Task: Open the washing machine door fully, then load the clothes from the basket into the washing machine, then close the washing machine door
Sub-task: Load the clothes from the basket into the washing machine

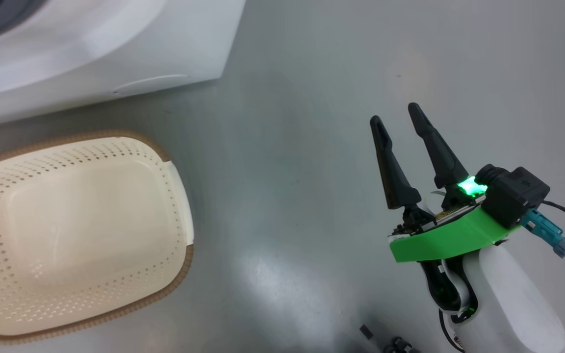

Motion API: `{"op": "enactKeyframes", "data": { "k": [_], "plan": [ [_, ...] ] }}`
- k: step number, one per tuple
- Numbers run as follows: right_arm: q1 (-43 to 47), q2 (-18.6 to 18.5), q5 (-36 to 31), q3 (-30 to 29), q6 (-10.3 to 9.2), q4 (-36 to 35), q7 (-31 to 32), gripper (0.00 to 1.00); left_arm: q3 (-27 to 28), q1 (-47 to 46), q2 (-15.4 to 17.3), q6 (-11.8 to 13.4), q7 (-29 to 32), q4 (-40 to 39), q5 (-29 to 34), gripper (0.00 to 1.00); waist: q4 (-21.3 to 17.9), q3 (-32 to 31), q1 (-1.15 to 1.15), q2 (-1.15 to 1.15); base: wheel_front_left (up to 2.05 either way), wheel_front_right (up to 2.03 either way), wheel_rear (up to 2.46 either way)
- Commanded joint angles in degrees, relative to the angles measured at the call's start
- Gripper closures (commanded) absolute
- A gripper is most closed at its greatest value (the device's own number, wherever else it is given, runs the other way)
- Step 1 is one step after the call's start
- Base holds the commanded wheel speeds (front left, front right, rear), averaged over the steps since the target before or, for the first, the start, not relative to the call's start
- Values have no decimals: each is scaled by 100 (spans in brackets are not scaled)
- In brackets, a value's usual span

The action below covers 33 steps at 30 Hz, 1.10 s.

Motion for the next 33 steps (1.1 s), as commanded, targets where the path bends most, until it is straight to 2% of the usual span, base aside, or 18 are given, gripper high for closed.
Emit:
{"op": "enactKeyframes", "data": {
  "k": [1, 4, 9, 19, 23, 28, 33],
  "plan": [
    [59, 13, -64, 120, 42, -137, -46, 0, 84, -165, 356, 4, -29, -81, 20, 100, -65, 72, -1, 0, 0, 0, 0],
    [37, 31, -62, 142, 42, -142, -46, 0, 139, -389, 447, 4, -29, -155, 98, 100, -113, 137, -1, 0, 0, 0, 0],
    [-1, 55, -69, 148, 42, -169, -46, 0, 599, -638, 539, 4, -29, -560, 328, 100, -175, 255, -1, 0, 0, 0, 0],
    [-91, 84, -75, 197, 42, -212, -46, 0, 1553, -487, 452, 4, -29, -1333, 1045, 100, -245, 439, -1, 0, 0, 0, 0],
    [-89, 91, -75, 219, 42, -202, -46, 0, 1471, -298, 372, 4, -29, -940, 1119, 100, -230, 462, -1, 0, 0, 0, 0],
    [-106, 96, -67, 216, 42, -186, -46, 0, 1100, -441, 389, 4, -29, -428, 1066, 100, -210, 458, -1, 0, 0, 0, 0],
    [-105, 98, -35, 211, 42, -167, -46, 0, 432, -763, 421, 4, -21, 270, 1027, 98, -159, 385, -1, 0, 0, 0, 0]
  ]
}}
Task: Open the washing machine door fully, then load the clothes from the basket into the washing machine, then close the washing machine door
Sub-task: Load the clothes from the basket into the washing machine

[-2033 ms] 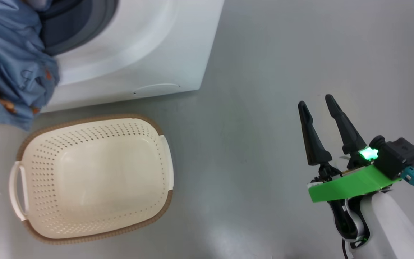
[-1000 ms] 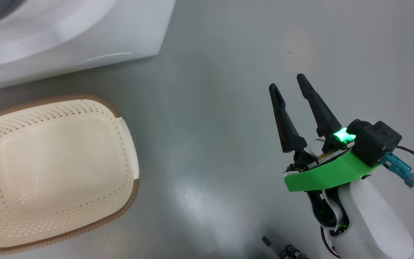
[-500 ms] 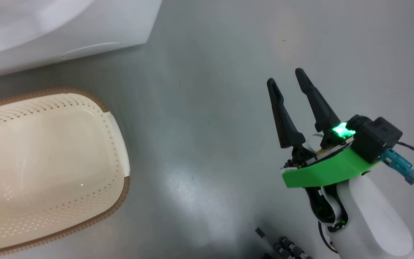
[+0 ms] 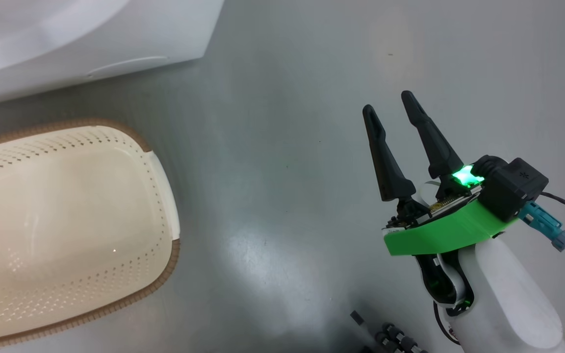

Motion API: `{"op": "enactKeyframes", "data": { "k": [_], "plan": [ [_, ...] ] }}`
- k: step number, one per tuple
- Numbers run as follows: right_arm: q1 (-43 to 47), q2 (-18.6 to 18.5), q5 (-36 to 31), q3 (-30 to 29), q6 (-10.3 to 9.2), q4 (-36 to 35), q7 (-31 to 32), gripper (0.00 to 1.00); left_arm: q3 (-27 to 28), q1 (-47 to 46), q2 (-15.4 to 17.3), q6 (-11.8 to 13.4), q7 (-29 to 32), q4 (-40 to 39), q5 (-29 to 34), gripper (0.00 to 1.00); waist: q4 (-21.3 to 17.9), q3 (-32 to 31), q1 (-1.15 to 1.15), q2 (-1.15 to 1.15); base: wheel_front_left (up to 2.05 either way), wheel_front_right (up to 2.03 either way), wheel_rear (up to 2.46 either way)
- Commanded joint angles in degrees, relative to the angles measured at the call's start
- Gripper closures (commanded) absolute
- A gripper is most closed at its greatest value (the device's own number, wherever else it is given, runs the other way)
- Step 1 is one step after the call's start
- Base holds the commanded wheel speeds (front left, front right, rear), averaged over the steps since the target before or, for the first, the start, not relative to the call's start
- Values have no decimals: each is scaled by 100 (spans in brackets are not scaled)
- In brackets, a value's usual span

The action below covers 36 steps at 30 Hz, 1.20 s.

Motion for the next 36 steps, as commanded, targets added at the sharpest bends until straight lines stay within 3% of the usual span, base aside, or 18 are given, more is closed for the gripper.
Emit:
{"op": "enactKeyframes", "data": {
  "k": [1, 3, 4, 5, 7, 8, 11, 26, 36],
  "plan": [
    [89, 34, -30, 120, 42, -107, -46, 0, -154, -195, 299, 4, 23, 131, -44, 89, 34, -36, 0, 0, 0, 0, 0],
    [93, 35, -25, 122, 42, -100, -46, 0, -379, -303, 269, 4, 149, 325, -99, 62, 51, -61, 0, 0, 0, 0, 0],
    [93, 35, -25, 122, 42, -100, -46, 0, -379, -303, 269, 4, 149, 325, -99, 62, 51, -61, 0, 0, 0, 0, 0],
    [93, 35, -25, 124, 42, -96, -46, 0, -463, -347, 270, 4, 178, 411, -128, 52, 58, -70, 0, 0, 0, 0, 0],
    [91, 35, -24, 124, 42, -88, -46, 0, -607, -401, 237, 4, 326, 588, -249, 7, 71, -98, 0, 0, 0, 0, 0],
    [89, 35, -25, 124, 42, -86, -46, 0, -684, -422, 236, 4, 373, 644, -298, 0, 76, -109, 0, 0, 0, 0, 0],
    [85, 35, -31, 117, 42, -79, -46, 0, -854, -445, 218, 4, 509, 799, -475, 0, 88, -143, 0, 0, 0, 0, 0],
    [92, 30, -85, 52, 42, -67, -46, 0, -1132, -302, 143, 4, -17, 614, -1230, 0, 179, -316, 0, 0, 0, 0, 0],
    [56, -7, -102, 20, 42, -57, -46, 0, 36, 405, 89, 10, -28, -513, -984, 0, 273, -412, 0, 0, 0, 0, 0]
  ]
}}
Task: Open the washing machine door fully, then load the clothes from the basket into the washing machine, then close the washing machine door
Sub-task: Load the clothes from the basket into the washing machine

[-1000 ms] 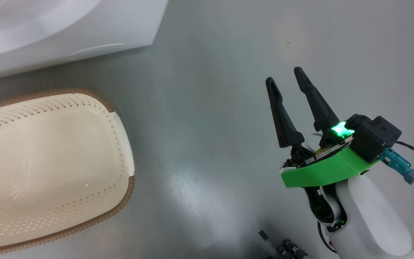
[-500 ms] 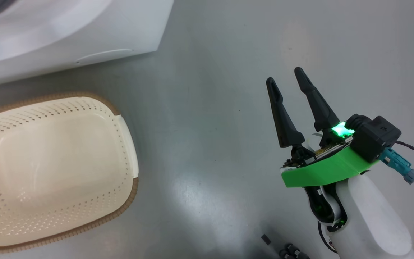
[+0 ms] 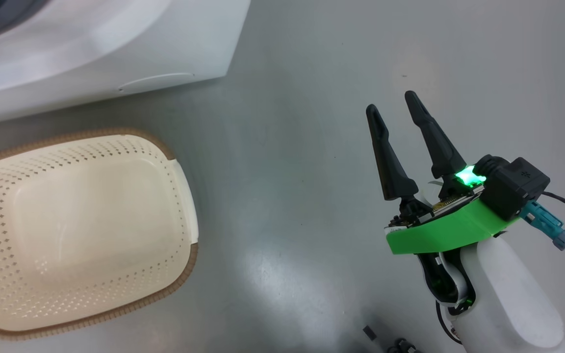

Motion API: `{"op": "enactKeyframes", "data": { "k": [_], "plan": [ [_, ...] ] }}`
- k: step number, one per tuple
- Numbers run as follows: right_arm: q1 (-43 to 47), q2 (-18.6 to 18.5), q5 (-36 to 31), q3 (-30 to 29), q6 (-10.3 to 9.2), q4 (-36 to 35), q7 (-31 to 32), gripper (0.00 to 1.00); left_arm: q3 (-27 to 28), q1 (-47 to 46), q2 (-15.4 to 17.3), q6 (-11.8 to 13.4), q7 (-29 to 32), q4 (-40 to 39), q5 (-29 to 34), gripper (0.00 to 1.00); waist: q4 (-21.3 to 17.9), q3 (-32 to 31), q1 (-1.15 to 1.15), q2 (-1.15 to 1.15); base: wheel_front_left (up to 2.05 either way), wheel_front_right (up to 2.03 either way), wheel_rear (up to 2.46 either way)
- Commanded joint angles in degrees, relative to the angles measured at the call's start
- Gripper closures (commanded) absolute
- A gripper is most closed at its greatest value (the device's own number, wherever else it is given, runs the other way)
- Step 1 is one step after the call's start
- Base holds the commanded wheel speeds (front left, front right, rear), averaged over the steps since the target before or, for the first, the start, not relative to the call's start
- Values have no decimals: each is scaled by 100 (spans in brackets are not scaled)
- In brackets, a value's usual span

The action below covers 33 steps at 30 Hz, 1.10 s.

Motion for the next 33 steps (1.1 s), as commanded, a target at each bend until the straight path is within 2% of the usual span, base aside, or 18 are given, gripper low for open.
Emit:
{"op": "enactKeyframes", "data": {
  "k": [1, 7, 10, 19, 27, 33],
  "plan": [
    [56, 5, -87, 67, 42, -102, -46, 0, 221, 164, 199, 9, -34, -277, 165, 0, 21, -29, 0, 0, 0, 0, 0],
    [69, -12, -88, 82, 42, -73, -46, 0, 769, 687, -29, 7, -34, -727, 634, 0, 55, -143, 0, 0, 0, 0, 0],
    [91, -38, -71, 83, 42, -75, -46, 0, 827, 866, -124, 6, -34, -742, 790, 0, 62, -211, 0, 0, 0, 0, 0],
    [170, -85, -55, 46, 42, -45, -46, 0, 1037, 1198, -291, 5, -34, -999, 910, 0, 131, -410, 0, 0, 0, 0, 0],
    [244, -198, -19, 25, 42, -4, -46, 0, 1505, 1782, -618, 5, -34, -1339, 881, 0, 282, -772, 0, 0, 0, 0, 0],
    [329, -291, 6, 11, 42, 41, -46, 0, 1648, 2326, -846, 5, -35, -1619, 970, 0, 408, -1057, 0, 0, 0, 0, 0]
  ]
}}
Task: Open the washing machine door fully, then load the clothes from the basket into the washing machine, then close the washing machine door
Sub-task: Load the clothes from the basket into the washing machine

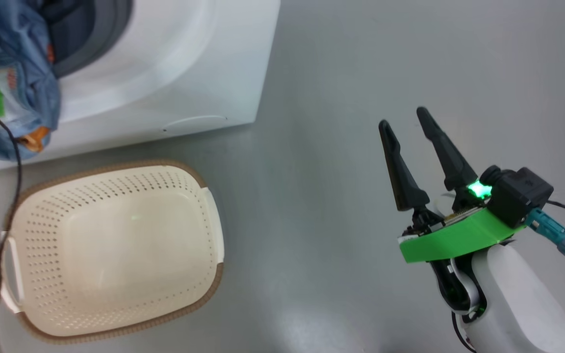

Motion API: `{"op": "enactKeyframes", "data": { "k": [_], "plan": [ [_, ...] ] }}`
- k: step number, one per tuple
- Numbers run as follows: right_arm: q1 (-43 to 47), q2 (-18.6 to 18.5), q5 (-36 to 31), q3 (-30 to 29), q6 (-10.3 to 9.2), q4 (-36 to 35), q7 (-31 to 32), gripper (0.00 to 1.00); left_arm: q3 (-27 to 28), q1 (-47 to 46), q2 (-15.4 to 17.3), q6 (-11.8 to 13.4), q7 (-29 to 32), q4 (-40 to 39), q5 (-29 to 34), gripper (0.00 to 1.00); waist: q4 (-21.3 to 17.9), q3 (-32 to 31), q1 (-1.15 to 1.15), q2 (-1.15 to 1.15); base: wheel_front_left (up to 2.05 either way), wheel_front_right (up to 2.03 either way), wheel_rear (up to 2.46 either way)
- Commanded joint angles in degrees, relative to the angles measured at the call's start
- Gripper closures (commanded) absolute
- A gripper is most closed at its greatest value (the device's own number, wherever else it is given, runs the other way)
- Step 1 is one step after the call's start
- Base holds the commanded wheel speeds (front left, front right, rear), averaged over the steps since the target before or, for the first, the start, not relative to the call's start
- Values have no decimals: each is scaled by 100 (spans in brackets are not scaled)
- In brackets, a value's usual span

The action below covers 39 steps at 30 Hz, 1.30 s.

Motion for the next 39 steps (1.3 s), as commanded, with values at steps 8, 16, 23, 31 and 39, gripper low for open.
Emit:
{"op": "enactKeyframes", "data": {
  "k": [8, 16, 23, 31, 39],
  "plan": [
    [314, -164, 84, -7, 42, -46, -46, 0, 355, 874, -15, 5, -30, -565, 178, 0, 253, -478, 0, 0, 0, 0, 0],
    [482, -300, 121, -81, 42, 4, -46, 0, 559, 1610, -268, 5, -30, -937, 354, 0, 391, -823, 0, 0, 0, 0, 0],
    [723, -440, 166, -169, 42, 32, -46, 0, 722, 2306, -493, 5, -30, -1189, 510, 0, 512, -1178, 0, 0, 0, 0, 0],
    [1042, -590, 223, -269, 42, 65, -46, 0, 812, 3011, -715, 5, -30, -1409, 669, 0, 662, -1598, 0, 0, 0, 0, 0],
    [1388, -717, 279, -392, 42, 48, -46, 0, 897, 3744, -851, 5, -30, -1665, 851, 0, 855, -1990, 0, 0, 0, 0, 0]
  ]
}}
